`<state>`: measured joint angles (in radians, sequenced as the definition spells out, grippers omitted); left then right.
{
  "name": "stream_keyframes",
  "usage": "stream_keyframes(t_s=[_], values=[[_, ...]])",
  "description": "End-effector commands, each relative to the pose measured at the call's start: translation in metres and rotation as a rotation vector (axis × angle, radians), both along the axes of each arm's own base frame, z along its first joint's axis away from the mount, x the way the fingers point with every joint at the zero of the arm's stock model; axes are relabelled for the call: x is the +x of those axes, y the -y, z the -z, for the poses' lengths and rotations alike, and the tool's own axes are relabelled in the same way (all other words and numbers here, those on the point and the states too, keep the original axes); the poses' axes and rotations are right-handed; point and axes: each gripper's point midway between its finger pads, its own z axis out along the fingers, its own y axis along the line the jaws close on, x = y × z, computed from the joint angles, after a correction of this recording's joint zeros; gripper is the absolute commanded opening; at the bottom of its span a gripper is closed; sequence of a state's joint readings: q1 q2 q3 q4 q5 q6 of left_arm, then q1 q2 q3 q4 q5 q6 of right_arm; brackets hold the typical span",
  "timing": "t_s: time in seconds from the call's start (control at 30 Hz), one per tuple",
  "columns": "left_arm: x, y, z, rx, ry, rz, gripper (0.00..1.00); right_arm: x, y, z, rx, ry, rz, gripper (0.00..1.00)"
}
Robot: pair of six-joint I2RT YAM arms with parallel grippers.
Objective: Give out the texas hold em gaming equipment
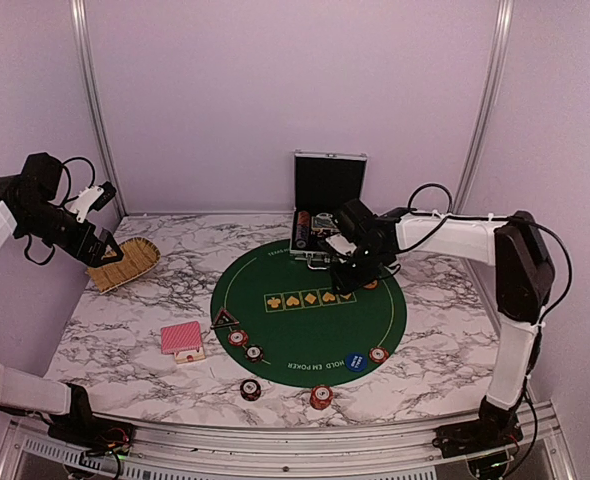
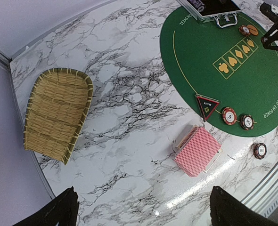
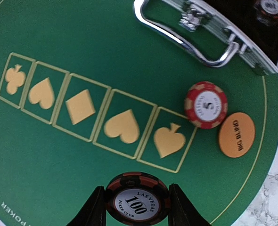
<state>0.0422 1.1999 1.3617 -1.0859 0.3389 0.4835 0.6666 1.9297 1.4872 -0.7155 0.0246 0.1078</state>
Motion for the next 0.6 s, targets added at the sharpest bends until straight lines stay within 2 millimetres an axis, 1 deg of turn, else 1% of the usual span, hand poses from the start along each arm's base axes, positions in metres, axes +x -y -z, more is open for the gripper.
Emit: stream_keyframes(t_s=[0.0, 0.07, 0.17, 0.4, 0.57], values=[[-0.007, -0.001, -0.007, 0.012, 0.005, 0.004, 0.99, 0.035, 0.023, 0.015, 0.002, 0.04, 0.079, 0.22], [-0.007, -0.001, -0.007, 0.014, 0.004, 0.004, 0.99, 0.044, 0.033, 0.022, 0.0, 0.038, 0.107, 0.22], [-0.006, -0.001, -0.008, 0.011, 0.004, 0.004, 0.99, 0.054, 0.039, 0.031, 0.0, 0.03, 0.13, 0.22], [-0.007, 0.0, -0.007, 0.012, 0.003, 0.008, 0.99, 0.058, 0.046, 0.055, -0.033, 0.009, 0.149, 0.23], [-0.008, 0.0, -0.006, 0.013, 0.003, 0.012, 0.99, 0.062, 0.05, 0.06, -0.04, 0.02, 0.167, 0.27]])
